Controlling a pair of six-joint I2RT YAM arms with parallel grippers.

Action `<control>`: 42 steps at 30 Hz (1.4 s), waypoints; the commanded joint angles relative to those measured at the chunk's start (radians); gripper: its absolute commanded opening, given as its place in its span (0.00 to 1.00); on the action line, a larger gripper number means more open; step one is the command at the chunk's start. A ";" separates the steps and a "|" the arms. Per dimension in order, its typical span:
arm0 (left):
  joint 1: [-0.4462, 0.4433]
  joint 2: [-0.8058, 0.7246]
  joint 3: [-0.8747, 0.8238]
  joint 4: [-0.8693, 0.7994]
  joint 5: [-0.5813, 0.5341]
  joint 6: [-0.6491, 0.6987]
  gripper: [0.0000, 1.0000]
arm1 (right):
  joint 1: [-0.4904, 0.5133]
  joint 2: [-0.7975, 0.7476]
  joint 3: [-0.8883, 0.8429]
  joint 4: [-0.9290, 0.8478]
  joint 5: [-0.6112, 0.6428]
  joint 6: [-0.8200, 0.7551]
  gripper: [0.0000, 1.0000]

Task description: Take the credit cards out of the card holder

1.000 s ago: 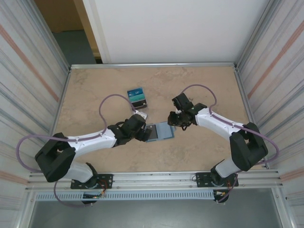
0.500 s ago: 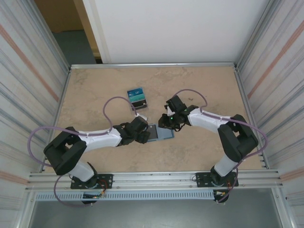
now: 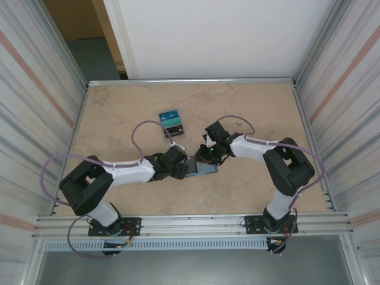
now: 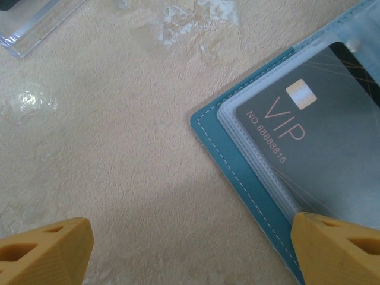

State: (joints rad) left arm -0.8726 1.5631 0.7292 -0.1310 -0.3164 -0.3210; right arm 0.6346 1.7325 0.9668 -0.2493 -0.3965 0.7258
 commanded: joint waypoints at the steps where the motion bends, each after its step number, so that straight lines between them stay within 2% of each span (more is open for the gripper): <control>1: -0.009 0.018 0.022 -0.025 -0.031 -0.025 0.87 | -0.007 0.014 0.023 0.013 -0.029 0.013 0.23; 11: -0.008 0.034 0.026 -0.034 -0.030 -0.024 0.86 | -0.034 0.024 -0.017 0.091 -0.084 0.046 0.20; 30: -0.008 0.038 0.033 -0.054 -0.032 -0.017 0.86 | -0.042 0.043 -0.048 0.098 -0.061 0.056 0.18; 42: -0.007 0.044 0.038 -0.061 -0.034 -0.009 0.86 | -0.047 0.054 -0.075 0.197 -0.146 0.084 0.11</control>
State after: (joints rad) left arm -0.8726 1.5917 0.7509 -0.1429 -0.3180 -0.3305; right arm 0.5964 1.7733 0.9031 -0.0937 -0.4973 0.7834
